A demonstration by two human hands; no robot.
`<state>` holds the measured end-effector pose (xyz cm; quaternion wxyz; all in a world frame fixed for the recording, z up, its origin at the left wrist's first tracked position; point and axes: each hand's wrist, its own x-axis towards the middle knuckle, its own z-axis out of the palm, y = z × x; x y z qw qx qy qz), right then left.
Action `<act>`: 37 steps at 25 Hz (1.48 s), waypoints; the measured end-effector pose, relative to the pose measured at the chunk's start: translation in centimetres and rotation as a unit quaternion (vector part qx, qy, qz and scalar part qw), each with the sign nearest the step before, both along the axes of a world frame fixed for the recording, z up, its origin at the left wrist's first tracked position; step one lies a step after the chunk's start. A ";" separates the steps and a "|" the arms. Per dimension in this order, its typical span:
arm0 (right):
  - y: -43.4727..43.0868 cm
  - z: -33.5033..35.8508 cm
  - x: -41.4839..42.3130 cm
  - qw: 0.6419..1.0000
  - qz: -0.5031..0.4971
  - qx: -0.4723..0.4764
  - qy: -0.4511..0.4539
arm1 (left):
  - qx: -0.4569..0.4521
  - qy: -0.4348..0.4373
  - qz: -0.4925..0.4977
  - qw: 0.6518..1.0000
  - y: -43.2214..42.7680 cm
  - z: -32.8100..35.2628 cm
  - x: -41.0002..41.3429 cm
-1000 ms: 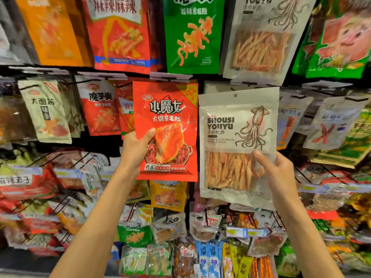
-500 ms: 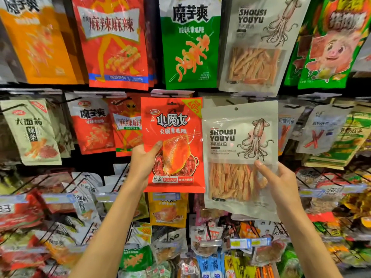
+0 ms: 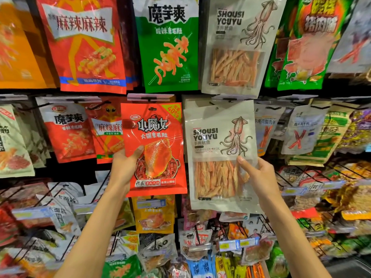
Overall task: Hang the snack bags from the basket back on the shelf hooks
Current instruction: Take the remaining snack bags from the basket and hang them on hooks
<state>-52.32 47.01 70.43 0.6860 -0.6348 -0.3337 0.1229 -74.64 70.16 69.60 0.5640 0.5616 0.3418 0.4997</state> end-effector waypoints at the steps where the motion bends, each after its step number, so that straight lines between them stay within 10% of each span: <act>1: 0.2 -0.1 0.2 1.000 0.002 0.002 -0.003 | 0.001 0.002 0.000 1.000 0.3 0.0 0.2; 37: 3.3 -1.7 4.7 0.999 -0.001 -0.016 0.047 | 0.014 0.022 0.004 1.000 5.1 -1.2 3.6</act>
